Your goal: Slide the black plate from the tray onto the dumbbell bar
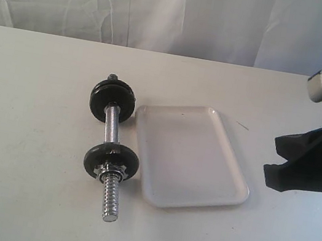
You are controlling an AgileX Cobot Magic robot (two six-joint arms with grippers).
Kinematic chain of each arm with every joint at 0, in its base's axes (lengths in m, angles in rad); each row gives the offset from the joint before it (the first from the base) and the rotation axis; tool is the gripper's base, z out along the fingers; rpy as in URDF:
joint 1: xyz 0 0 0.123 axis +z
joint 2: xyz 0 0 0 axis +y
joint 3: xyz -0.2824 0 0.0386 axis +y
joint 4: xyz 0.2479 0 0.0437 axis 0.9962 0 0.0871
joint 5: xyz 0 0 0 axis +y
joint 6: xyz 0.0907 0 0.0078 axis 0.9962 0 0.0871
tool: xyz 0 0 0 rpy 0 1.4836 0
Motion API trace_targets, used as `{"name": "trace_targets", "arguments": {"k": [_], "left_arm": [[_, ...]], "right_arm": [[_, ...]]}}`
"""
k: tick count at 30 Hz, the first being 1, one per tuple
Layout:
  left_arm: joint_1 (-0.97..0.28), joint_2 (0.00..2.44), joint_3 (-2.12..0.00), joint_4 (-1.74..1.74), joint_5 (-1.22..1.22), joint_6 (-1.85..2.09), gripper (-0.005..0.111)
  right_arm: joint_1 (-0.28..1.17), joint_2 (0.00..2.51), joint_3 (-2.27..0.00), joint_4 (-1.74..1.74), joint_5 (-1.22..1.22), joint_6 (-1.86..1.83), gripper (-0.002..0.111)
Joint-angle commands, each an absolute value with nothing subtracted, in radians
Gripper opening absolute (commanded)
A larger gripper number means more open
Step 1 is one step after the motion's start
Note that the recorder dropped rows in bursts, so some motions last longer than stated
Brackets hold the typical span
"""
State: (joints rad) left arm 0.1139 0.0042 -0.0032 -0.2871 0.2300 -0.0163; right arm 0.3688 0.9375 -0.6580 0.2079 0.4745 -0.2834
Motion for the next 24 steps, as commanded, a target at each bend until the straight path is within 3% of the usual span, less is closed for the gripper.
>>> {"name": "trace_targets", "arguments": {"k": [1,6,16,24], "left_arm": [[0.118,0.000,0.000,-0.290,0.234,-0.023,0.000],[0.118,0.000,0.000,-0.288,0.234,-0.023,0.000],[0.118,0.000,0.000,-0.287,0.234,-0.023,0.000],[0.118,0.000,0.000,-0.282,0.234,-0.023,0.000]], "right_arm": [[0.368,0.930,-0.655,0.212,0.454,-0.288,0.000],[0.368,0.857,-0.600,0.102,0.395,-0.289,0.000],[0.343,0.534,-0.231,0.095,0.016,-0.221,0.000],[0.196,0.280,-0.095,0.100,0.095,-0.204,0.000]]}}
